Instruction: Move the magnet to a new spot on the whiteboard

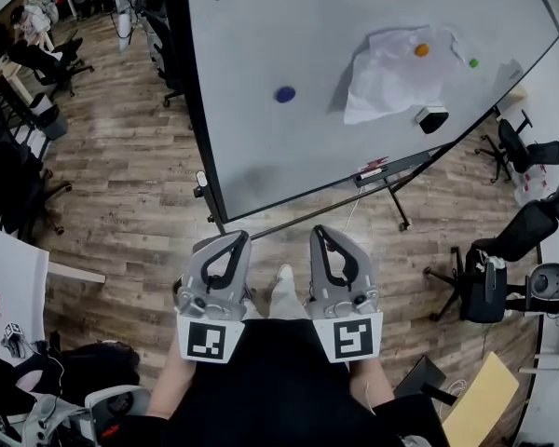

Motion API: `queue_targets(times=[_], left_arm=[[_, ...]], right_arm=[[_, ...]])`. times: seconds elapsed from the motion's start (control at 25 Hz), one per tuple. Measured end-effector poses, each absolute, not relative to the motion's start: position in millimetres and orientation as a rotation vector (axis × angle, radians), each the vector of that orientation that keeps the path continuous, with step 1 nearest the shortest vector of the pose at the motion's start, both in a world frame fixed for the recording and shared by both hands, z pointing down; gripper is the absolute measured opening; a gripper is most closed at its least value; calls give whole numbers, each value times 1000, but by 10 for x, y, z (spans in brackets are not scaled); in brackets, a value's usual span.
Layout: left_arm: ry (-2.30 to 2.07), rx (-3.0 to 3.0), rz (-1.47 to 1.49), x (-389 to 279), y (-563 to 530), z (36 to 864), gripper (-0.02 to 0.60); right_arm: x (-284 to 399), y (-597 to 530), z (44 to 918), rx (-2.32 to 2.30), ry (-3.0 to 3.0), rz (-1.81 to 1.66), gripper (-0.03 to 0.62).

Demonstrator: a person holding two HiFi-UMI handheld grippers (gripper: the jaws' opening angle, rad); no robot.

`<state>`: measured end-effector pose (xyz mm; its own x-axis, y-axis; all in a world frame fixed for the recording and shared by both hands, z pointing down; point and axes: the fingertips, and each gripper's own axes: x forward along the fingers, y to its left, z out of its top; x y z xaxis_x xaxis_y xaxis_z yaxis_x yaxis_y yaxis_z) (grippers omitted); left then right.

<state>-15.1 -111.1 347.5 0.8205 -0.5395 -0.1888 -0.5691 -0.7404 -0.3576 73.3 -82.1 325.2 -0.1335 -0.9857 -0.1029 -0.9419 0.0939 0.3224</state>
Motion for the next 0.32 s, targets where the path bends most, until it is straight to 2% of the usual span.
queue_targets(times=[0.32], left_arm=[[829,-2602,103,-145,-1097,3476,2]], right_arm=[[729,-790,3253,1964,-2226,-477,0]])
